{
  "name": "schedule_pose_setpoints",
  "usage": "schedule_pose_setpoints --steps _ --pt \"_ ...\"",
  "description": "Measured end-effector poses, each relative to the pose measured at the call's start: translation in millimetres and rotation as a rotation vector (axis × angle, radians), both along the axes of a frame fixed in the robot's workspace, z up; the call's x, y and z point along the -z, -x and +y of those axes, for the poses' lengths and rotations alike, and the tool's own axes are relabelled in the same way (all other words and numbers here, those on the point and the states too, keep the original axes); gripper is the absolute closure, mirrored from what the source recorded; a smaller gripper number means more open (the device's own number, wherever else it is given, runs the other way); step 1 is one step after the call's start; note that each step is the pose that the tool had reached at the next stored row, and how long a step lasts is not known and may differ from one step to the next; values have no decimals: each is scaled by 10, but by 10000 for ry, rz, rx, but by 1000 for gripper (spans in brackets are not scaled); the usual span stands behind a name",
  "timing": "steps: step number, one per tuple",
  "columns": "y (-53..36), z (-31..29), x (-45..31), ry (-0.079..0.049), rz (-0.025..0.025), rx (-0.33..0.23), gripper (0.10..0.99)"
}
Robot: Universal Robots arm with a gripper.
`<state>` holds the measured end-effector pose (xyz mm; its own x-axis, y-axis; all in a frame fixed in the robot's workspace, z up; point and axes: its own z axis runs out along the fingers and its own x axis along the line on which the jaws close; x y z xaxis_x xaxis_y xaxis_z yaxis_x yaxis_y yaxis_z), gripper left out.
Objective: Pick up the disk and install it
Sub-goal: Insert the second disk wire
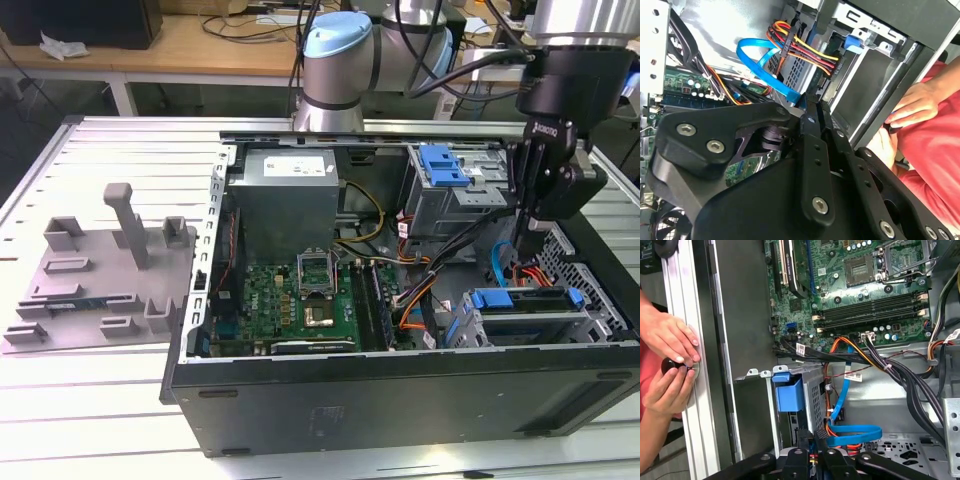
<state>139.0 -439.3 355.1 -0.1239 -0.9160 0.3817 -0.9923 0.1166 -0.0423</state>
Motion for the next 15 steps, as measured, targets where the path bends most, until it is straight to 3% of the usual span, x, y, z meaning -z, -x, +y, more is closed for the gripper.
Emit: schedule_pose_setpoints --steps 6,8,9,10,15 --pt "6 -6 5 -32 -6 -1 925" --pt "9 -61 4 -361 -31 -5 925" --pt "10 -86 4 -630 -53 -6 925" --pt "10 -113 2 -812 -61 -6 925" --pt "10 -231 -2 -1184 -85 -6 925"
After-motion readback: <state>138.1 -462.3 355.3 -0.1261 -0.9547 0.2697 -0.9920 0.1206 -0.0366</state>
